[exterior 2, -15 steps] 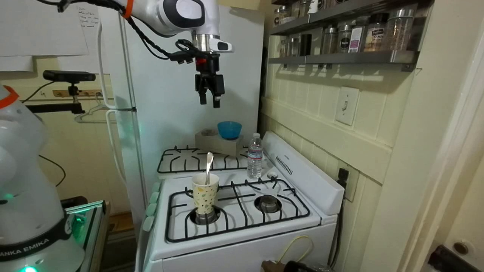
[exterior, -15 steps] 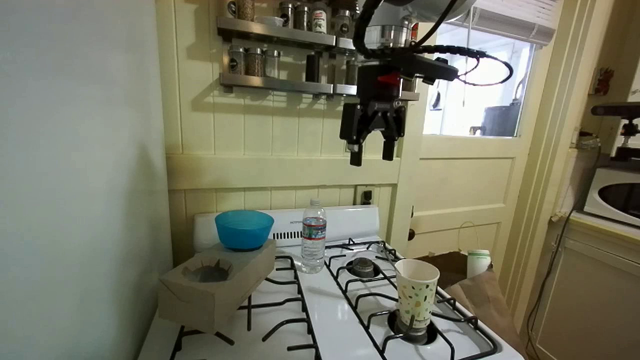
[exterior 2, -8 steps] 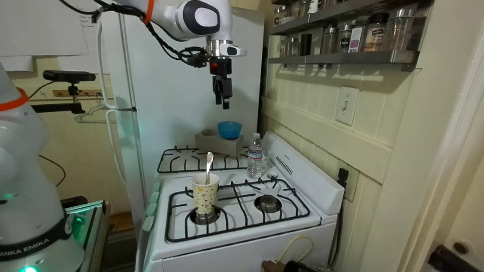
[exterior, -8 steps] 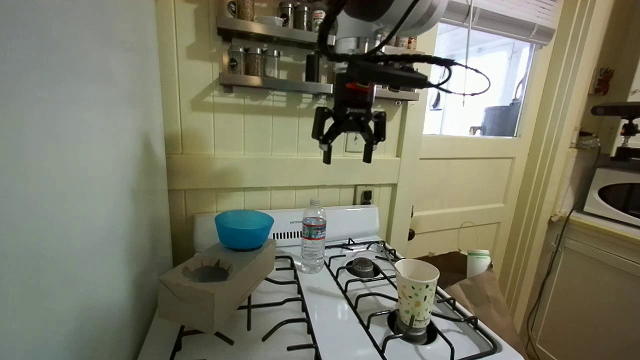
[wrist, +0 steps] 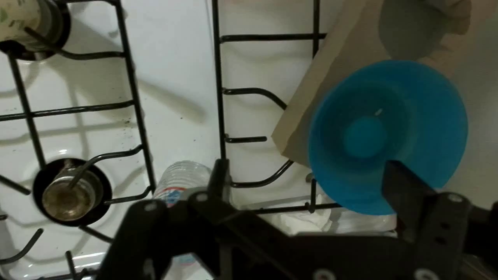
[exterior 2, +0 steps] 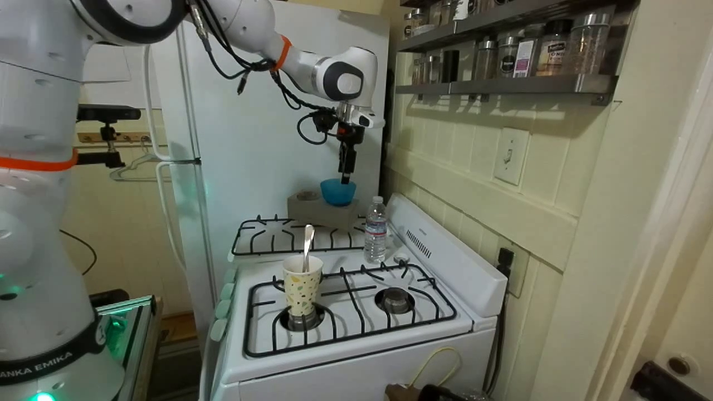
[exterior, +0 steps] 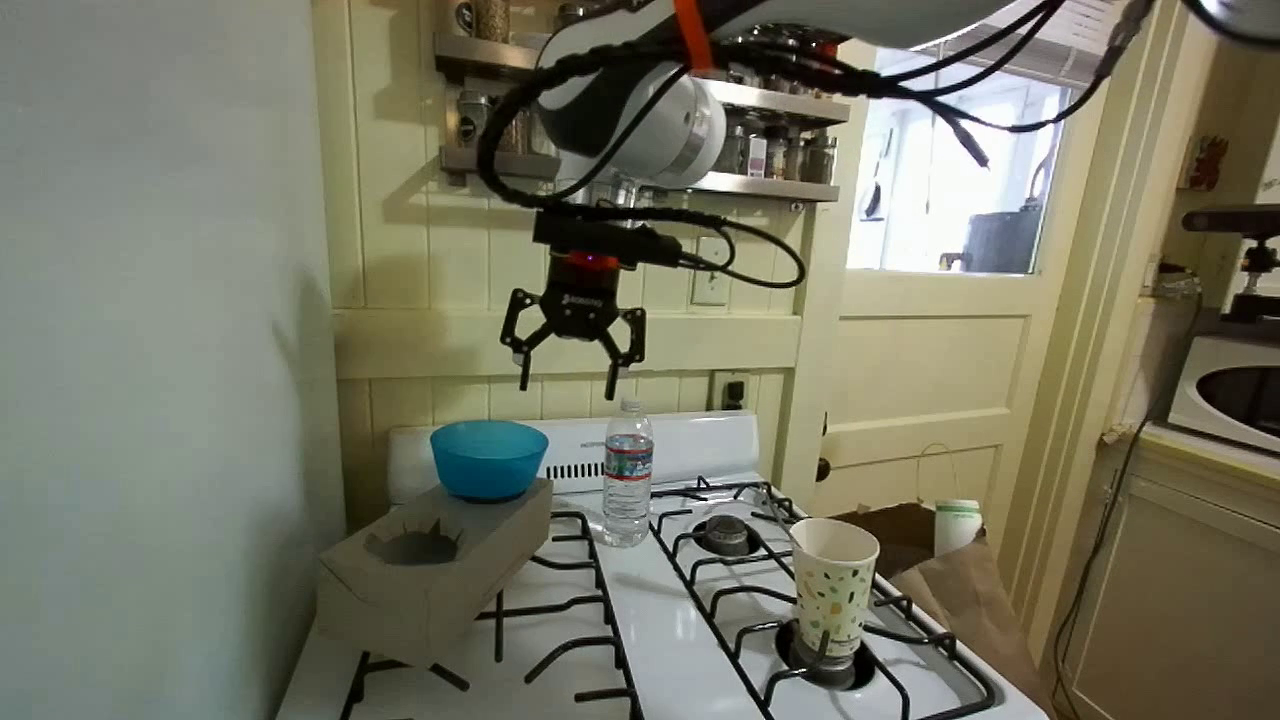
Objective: Put the blue bowl on top of the coffee cup.
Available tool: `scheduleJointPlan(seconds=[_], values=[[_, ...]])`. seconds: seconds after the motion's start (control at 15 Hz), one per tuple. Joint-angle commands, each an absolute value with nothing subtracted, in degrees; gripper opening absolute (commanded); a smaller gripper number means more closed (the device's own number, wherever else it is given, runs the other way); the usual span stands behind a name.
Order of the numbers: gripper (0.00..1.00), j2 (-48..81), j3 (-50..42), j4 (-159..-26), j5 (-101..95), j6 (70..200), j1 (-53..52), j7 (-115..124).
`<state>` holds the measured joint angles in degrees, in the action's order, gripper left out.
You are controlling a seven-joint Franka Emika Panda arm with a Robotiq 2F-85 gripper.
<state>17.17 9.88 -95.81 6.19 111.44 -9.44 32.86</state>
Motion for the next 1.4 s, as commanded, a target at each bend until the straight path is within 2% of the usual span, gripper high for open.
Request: scheduleJointPlan(seconds=[0.0,0.07,0.13,0.2,0.27,0.8,0.93,1.33], values=[[1.0,23.5,8.9,-89.5,9.4,108.9,-11.7,36.0],[0.98,24.2,8.6,-89.3,10.1,109.2,-11.9,36.9],[0.83,24.6,8.3,-89.2,10.5,109.3,-12.1,37.8],[0.73,25.3,8.1,-88.9,11.1,109.2,-12.1,38.5],[0.7,26.0,7.9,-88.5,11.3,109.1,-12.2,38.9],[0.05,29.2,7.3,-86.1,13.7,108.2,-12.0,38.6],[0.0,28.7,7.4,-85.9,13.7,108.1,-12.1,38.3],[0.01,16.4,9.5,-92.0,15.3,102.9,-10.9,27.3]])
